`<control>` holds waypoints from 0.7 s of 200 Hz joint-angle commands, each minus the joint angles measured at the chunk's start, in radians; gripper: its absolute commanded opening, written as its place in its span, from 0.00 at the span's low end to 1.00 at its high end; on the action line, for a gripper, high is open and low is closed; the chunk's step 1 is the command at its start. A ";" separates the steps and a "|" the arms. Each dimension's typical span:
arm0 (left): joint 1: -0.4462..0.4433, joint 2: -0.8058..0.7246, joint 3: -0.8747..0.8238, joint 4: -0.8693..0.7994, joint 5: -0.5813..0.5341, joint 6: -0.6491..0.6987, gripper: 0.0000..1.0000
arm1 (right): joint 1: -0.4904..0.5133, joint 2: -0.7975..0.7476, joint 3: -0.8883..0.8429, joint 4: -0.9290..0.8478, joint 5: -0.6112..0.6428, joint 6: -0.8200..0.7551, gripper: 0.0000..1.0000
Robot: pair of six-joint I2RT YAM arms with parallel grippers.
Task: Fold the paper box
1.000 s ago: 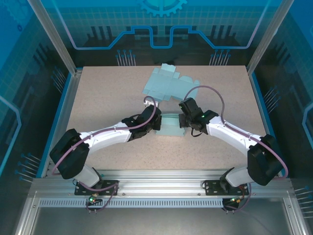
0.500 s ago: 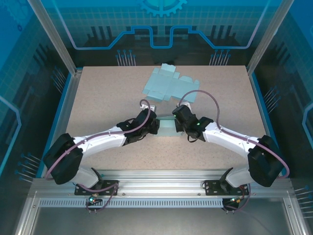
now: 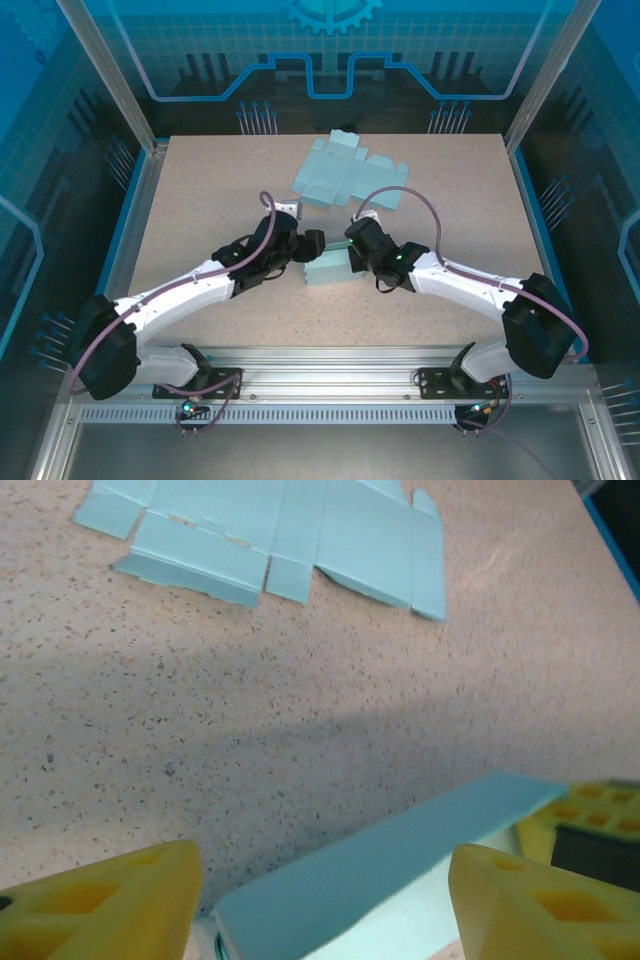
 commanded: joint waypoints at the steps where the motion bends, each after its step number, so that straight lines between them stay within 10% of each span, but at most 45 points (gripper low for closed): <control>1: 0.035 0.011 0.033 -0.068 0.037 -0.110 0.61 | 0.027 0.051 -0.035 -0.126 -0.064 -0.008 0.00; 53: 0.072 0.020 -0.074 -0.036 0.173 -0.250 0.58 | 0.033 0.057 -0.035 -0.124 -0.053 -0.011 0.00; 140: 0.076 0.058 -0.273 0.148 0.263 -0.417 0.23 | 0.057 0.082 -0.043 -0.090 -0.009 -0.002 0.00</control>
